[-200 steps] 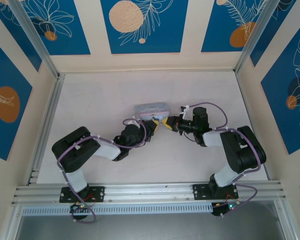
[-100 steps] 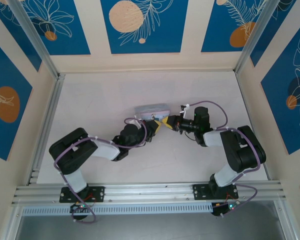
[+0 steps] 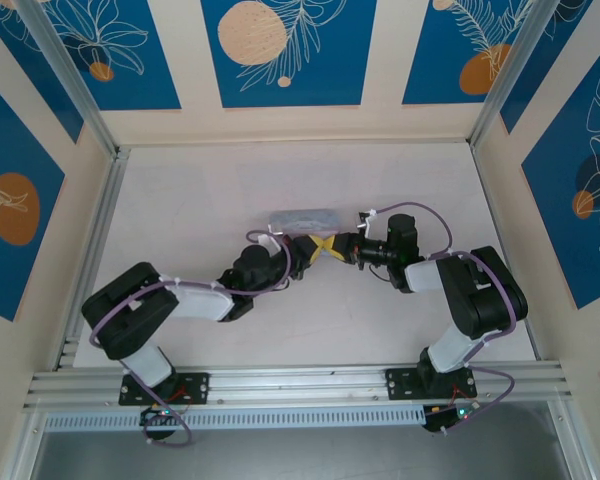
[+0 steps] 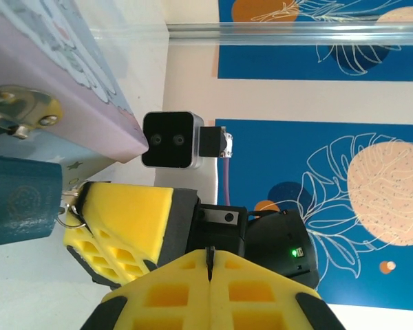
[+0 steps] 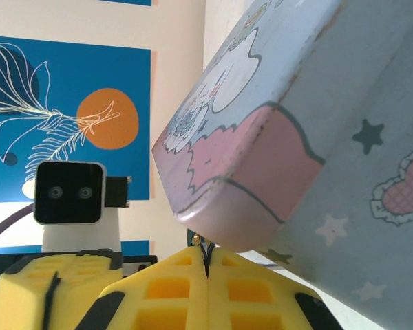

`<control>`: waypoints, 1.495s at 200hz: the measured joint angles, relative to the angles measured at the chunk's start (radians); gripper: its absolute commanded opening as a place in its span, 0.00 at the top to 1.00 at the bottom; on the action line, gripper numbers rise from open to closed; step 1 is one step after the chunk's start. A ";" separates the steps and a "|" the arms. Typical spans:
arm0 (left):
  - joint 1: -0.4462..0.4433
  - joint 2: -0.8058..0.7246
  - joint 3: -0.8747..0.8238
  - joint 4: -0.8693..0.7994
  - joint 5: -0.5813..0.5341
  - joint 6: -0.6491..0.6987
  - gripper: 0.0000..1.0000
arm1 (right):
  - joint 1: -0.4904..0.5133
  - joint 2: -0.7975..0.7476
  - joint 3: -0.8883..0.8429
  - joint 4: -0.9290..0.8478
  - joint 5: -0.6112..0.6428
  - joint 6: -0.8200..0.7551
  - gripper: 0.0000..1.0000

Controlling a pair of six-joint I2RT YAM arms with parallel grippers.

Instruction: Unlock the padlock with the key

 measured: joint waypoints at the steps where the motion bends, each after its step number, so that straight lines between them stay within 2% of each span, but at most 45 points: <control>1: 0.000 -0.004 0.000 -0.005 0.000 0.002 1.00 | 0.000 0.000 0.000 0.000 0.000 0.000 1.00; 11: 0.005 -0.034 -0.003 -0.035 0.000 0.022 1.00 | 0.000 0.000 0.000 -0.004 0.000 0.000 1.00; 38: 0.012 -0.142 -0.017 -0.175 -0.011 0.095 0.81 | 0.002 0.000 0.000 -0.016 0.000 -0.003 1.00; 56: 0.014 -0.220 -0.022 -0.294 -0.031 0.138 0.64 | 0.009 0.002 0.000 -0.019 0.002 -0.004 1.00; 80: 0.014 -0.300 -0.028 -0.423 -0.062 0.189 0.50 | 0.022 0.017 0.000 -0.023 0.004 -0.011 1.00; 93: 0.014 -0.319 -0.035 -0.464 -0.076 0.201 0.46 | 0.029 0.033 0.000 -0.024 0.005 -0.011 1.00; 166: 0.011 -0.211 -0.101 -0.496 -0.091 0.201 0.43 | 0.064 0.102 -0.013 -0.023 0.024 -0.019 1.00; 214: 0.000 -0.137 -0.155 -0.423 -0.125 0.200 0.47 | 0.080 0.145 -0.015 -0.011 0.034 -0.019 1.00; 299: -0.015 -0.004 -0.169 -0.235 -0.169 0.193 0.49 | 0.101 0.185 -0.014 0.027 0.047 -0.018 1.00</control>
